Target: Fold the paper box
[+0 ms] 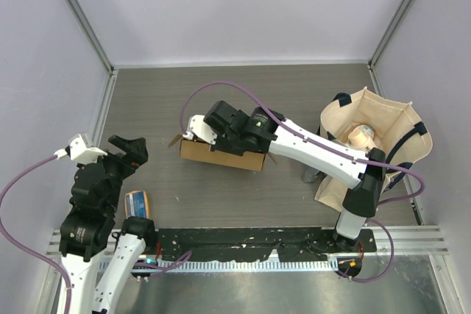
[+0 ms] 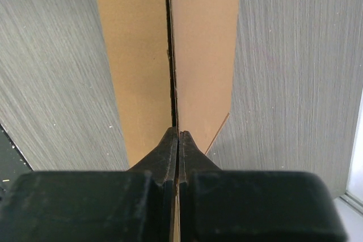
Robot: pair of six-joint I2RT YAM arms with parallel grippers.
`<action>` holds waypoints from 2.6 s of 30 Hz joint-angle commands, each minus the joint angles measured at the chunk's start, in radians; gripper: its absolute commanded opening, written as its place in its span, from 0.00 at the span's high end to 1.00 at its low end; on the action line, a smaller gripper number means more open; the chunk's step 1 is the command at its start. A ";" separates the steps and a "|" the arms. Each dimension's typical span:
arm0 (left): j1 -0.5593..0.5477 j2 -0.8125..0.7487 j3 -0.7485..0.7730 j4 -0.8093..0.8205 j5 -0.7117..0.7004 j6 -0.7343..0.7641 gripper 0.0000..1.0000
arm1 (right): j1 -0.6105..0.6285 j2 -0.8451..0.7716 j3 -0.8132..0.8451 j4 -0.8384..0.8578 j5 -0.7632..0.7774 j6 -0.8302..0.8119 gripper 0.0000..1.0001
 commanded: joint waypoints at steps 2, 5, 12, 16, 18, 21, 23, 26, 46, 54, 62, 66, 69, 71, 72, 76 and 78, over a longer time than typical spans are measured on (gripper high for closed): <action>0.002 0.006 -0.015 0.066 0.035 0.018 0.07 | -0.056 0.040 0.083 -0.001 -0.073 -0.016 0.98; 0.002 0.006 -0.038 0.077 0.056 -0.002 0.08 | -0.063 0.057 0.126 -0.018 -0.097 -0.011 0.99; 0.002 0.030 -0.157 0.126 0.233 -0.111 0.18 | -0.091 0.040 0.145 -0.010 -0.149 -0.001 0.99; 0.002 0.025 -0.208 0.126 0.286 -0.128 0.21 | -0.094 0.031 0.155 -0.012 -0.194 0.021 0.99; 0.002 0.004 -0.199 0.066 0.221 -0.127 0.21 | -0.096 0.022 0.169 -0.019 -0.246 0.042 0.99; 0.002 -0.033 -0.159 0.016 0.157 -0.110 0.20 | -0.096 0.007 0.207 -0.059 -0.327 0.071 0.99; 0.004 -0.073 -0.122 -0.003 0.105 -0.104 0.20 | -0.096 -0.013 0.229 -0.078 -0.367 0.099 0.98; 0.001 -0.067 -0.067 -0.034 0.033 -0.088 0.20 | -0.096 -0.015 0.267 -0.127 -0.384 0.130 0.99; -0.013 -0.040 -0.038 -0.005 0.042 -0.036 0.19 | -0.139 0.108 0.316 -0.205 -0.453 0.159 0.99; -0.013 -0.044 -0.056 0.006 0.048 -0.038 0.19 | -0.175 0.162 0.297 -0.174 -0.407 0.138 0.99; -0.013 -0.050 -0.067 0.012 0.081 -0.025 0.16 | -0.183 0.231 0.341 -0.147 -0.380 0.142 0.91; -0.013 -0.042 -0.062 0.026 0.107 -0.008 0.14 | -0.183 0.234 0.336 -0.128 -0.366 0.145 0.81; -0.013 -0.027 -0.062 0.035 0.136 0.002 0.13 | -0.183 0.221 0.320 -0.116 -0.329 0.165 0.68; -0.013 -0.013 -0.061 0.046 0.150 0.018 0.11 | -0.183 0.177 0.294 -0.067 -0.285 0.194 0.56; -0.013 0.010 -0.056 0.049 0.163 0.024 0.10 | -0.183 0.156 0.275 -0.037 -0.269 0.250 0.52; -0.013 0.107 -0.024 0.069 0.226 0.077 0.03 | -0.183 0.031 0.137 0.080 -0.222 0.376 0.35; -0.012 0.174 0.030 0.074 0.280 0.135 0.02 | -0.183 -0.025 0.081 0.088 -0.199 0.417 0.31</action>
